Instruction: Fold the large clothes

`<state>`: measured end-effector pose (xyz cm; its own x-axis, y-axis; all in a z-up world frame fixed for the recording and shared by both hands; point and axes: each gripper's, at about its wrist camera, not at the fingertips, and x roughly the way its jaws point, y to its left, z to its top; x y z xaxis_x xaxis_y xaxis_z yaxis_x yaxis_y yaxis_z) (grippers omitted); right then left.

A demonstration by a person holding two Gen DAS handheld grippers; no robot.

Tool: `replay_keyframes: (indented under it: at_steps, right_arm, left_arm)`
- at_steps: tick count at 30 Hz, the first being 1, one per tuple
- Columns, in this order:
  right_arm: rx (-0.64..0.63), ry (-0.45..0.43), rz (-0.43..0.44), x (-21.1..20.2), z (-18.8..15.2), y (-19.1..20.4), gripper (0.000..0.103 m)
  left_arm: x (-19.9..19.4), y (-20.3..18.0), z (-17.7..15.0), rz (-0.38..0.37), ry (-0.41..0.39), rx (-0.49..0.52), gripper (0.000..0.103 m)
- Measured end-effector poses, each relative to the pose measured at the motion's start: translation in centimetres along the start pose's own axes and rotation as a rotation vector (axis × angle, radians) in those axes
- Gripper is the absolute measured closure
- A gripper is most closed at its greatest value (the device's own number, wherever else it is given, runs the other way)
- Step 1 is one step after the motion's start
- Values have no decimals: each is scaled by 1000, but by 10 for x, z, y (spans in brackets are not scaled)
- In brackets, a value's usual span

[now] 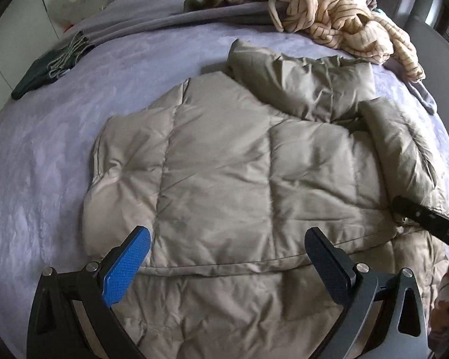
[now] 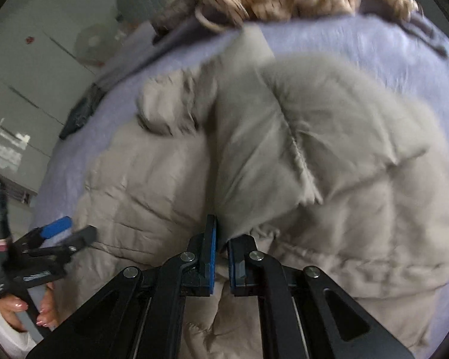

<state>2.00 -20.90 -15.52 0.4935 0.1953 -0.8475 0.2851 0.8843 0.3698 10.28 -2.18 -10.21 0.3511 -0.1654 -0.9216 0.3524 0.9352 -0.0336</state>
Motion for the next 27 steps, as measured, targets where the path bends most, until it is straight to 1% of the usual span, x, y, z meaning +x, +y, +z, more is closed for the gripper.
replay_keyframes:
  at_steps: [1,3,5,6,7,9,11,12,15,16,17,18,19,20,21,23,24,25,26,27]
  right_arm:
    - [13,10,-6,4,-1,3,96]
    - [58,29,-5,9,-1,-2,96]
    - [111,43,16,4,1,-7,91]
    - [128,39,22,-2,2,-10,79]
    - [152,23,33,-12,0,-14,56]
    - [207,-31,58,-30,-3,-25,32]
    - [301,-100,94,-50,-6,-44,32]
    - [346,-116,103,-55,-6,-53,32]
    - [528,-176,176,-59,-2,-89,32]
    - [602,-207,215,-59,-1,-102,32]
    - [646,-226,242,-58,1,-108,32]
    - [681,-242,260,-55,7,-113,43]
    - [710,-268,275,-57,9,-118,70]
    - [714,-278,287,-58,14,-118,82]
    - [703,-281,298,-59,20,-115,90]
    - [606,-289,293,-64,35,-92,90]
    - [535,-284,279,-67,41,-75,90]
    - [432,-273,264,-67,51,-49,90]
    - [352,-262,253,-66,54,-29,90]
    - [245,-243,234,-64,58,-2,90]
  left_arm:
    - [2,1,-1,-3,4,1,0]
    - [5,2,-1,-21,6,0,0]
    - [6,2,0,-41,4,-2,0]
    - [6,2,1,-50,2,-6,0]
    - [6,3,3,-62,1,-12,0]
    - [5,3,6,-74,-4,-24,0]
    - [5,5,10,-82,-8,-34,0]
    - [5,8,13,-86,-10,-40,0]
    - [4,16,20,-95,-21,-57,0]
    - [3,18,21,-100,-25,-62,0]
    - [1,23,24,-113,-31,-73,0]
    - [0,26,26,-122,-34,-81,0]
    - [-1,30,27,-133,-39,-91,0]
    - [-3,35,29,-149,-45,-101,0]
    - [-4,38,30,-163,-50,-107,0]
    - [-8,51,31,-227,-69,-138,0]
    - [-9,56,31,-253,-74,-152,0]
    - [-10,60,31,-278,-77,-168,0]
    - [-11,67,30,-317,-78,-193,0]
    - [-11,71,30,-343,-77,-211,0]
